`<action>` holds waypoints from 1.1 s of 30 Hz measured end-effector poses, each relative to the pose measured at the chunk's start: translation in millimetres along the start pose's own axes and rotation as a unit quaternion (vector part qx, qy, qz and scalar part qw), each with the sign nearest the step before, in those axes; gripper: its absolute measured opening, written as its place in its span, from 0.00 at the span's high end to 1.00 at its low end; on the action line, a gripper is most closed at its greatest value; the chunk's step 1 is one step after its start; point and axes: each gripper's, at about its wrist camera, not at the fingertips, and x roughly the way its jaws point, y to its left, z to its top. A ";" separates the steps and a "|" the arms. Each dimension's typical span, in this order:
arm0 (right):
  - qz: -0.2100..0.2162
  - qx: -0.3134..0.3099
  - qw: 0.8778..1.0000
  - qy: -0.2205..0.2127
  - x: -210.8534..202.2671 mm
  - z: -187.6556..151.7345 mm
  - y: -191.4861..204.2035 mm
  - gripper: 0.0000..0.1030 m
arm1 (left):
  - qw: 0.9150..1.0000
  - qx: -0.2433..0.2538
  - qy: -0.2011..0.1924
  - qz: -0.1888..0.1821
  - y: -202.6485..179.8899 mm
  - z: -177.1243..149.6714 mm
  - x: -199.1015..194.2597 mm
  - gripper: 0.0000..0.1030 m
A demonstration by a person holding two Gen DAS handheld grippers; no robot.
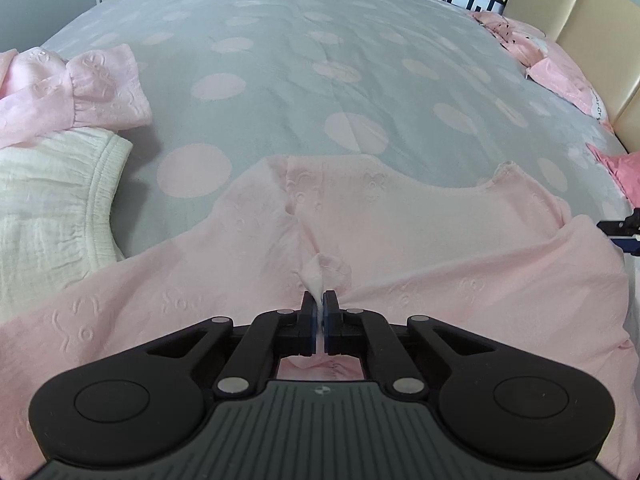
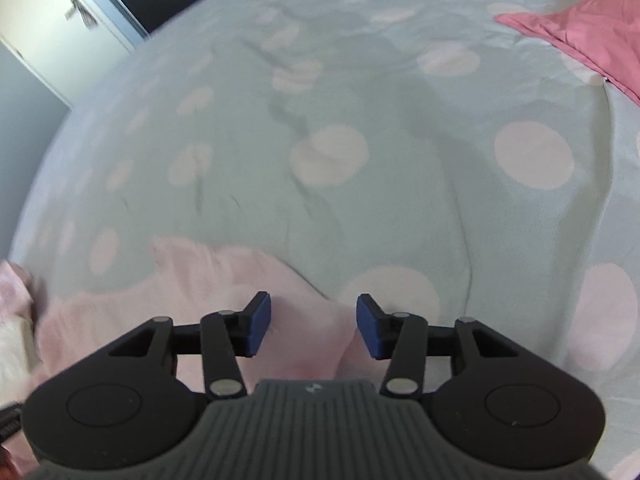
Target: Fold clothes
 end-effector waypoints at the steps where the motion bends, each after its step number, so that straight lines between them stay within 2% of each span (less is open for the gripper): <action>1: 0.005 0.011 1.000 0.011 5.2 -1.6 -3.6 0.54 | 1.000 0.001 0.001 0.001 -0.1 0.1 0.9 0.99; 3: 0.043 0.056 0.997 0.032 14.5 -3.4 -15.9 0.81 | 1.000 0.001 0.002 0.002 -0.4 0.2 1.9 0.99; 4: 0.049 0.071 0.996 0.028 13.8 -3.0 -19.3 0.97 | 1.000 0.001 0.001 0.003 -0.8 0.3 1.9 0.99; 6: 0.040 0.070 0.997 -0.016 3.0 0.7 -20.1 0.97 | 1.000 0.000 0.000 0.005 -1.6 0.3 1.9 0.99; 9: 0.010 -0.006 0.996 -0.092 -17.6 6.1 -4.9 0.97 | 1.000 0.001 -0.007 -0.001 -3.6 0.2 0.1 0.99; 11: -0.007 -0.051 0.992 -0.114 -22.8 4.9 4.6 0.97 | 1.000 0.009 -0.013 0.001 -6.8 0.2 -0.9 0.99; 15: -0.027 -0.074 0.990 -0.120 -26.7 3.0 4.8 0.94 | 1.000 0.017 -0.014 0.023 -7.6 -0.5 3.1 0.99; 17: -0.038 -0.085 0.988 -0.123 -28.6 2.1 4.9 0.86 | 0.999 0.016 -0.014 0.036 -5.3 -0.8 4.5 0.99; 18: -0.043 -0.090 0.987 -0.125 -29.6 1.6 4.9 0.86 | 0.999 0.017 -0.015 0.040 -4.2 -0.9 3.9 0.99; 22: -0.063 -0.113 0.983 -0.130 -33.5 -0.2 5.1 0.85 | 0.999 0.025 -0.013 0.035 -2.2 -1.4 2.3 0.99; 24: -0.063 -0.129 0.982 -0.125 -40.0 -7.3 8.4 0.79 | 0.999 0.019 -0.016 0.036 0.5 -0.2 -1.1 0.95; 25: -0.062 -0.138 0.981 -0.122 -43.7 -11.2 10.3 0.74 | 0.999 0.013 -0.020 0.035 2.7 0.5 -4.4 0.90; 28: -0.060 -0.164 0.978 -0.112 -54.5 -23.1 16.0 0.61 | 0.999 -0.007 -0.040 0.030 12.4 2.4 -21.6 0.84; 33: -0.055 -0.207 0.972 -0.096 -72.5 -42.9 25.6 0.57 | 0.997 -0.013 -0.065 0.049 33.8 -1.4 -52.2 0.79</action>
